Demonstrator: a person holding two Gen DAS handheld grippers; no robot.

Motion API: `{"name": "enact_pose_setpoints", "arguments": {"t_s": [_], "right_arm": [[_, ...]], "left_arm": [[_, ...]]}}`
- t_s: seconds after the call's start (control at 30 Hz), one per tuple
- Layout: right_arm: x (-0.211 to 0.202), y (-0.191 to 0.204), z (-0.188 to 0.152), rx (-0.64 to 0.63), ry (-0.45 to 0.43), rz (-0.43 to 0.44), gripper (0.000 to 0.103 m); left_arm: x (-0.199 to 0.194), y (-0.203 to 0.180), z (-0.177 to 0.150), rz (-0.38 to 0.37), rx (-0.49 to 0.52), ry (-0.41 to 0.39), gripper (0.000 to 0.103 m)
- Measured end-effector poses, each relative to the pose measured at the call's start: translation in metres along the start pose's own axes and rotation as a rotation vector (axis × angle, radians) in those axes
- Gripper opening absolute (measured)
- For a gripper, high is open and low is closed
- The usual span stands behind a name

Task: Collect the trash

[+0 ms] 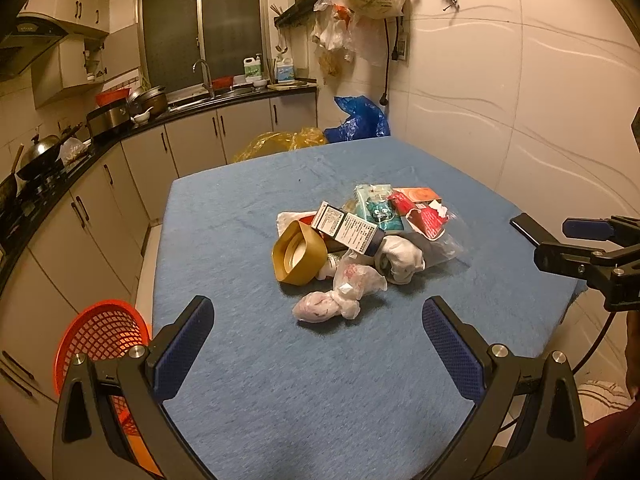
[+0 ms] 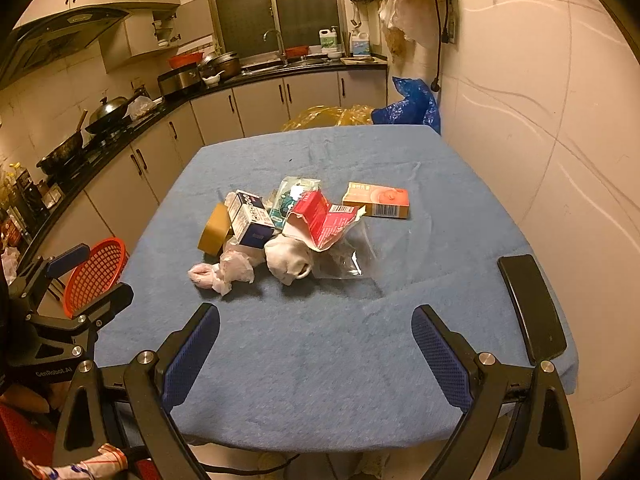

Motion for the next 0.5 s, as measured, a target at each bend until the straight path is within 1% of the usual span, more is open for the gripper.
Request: {"name": "enact_pose_setpoints", "arguments": {"t_s": [0.1, 0.2, 0.3, 0.37, 0.47, 0.5], "right_arm": [[0.005, -0.004, 0.003, -0.005, 0.013, 0.01, 0.098], [0.013, -0.008, 0.006, -0.006, 0.038, 0.033, 0.095], [0.024, -0.015, 0.009, -0.007, 0.075, 0.062, 0.088], [0.032, -0.02, 0.01, -0.009, 0.1, 0.083, 0.081], [0.045, -0.027, 0.014, -0.013, 0.141, 0.132, 0.076], [0.051, -0.031, 0.016, -0.003, 0.158, 0.151, 0.072]], "left_arm": [[0.005, -0.001, 0.001, 0.0, -0.004, 0.013, 0.103], [0.012, -0.001, 0.001, -0.012, -0.009, 0.034, 0.103], [0.022, 0.002, 0.001, -0.029, -0.031, 0.058, 0.103], [0.03, 0.003, 0.001, -0.036, -0.044, 0.074, 0.103], [0.044, 0.002, 0.004, -0.049, -0.028, 0.095, 0.103], [0.048, 0.001, 0.005, -0.052, -0.02, 0.099, 0.103]]}}
Point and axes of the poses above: each gripper's, at about its wrist camera, not at the fingertips, and x roughly the way its jaws point, y to its left, z to its top, the point moved 7 cm from there along x, roughly the way its jaws point, and after that the axes turned 14 degrees about y, right-handed, at the moved point
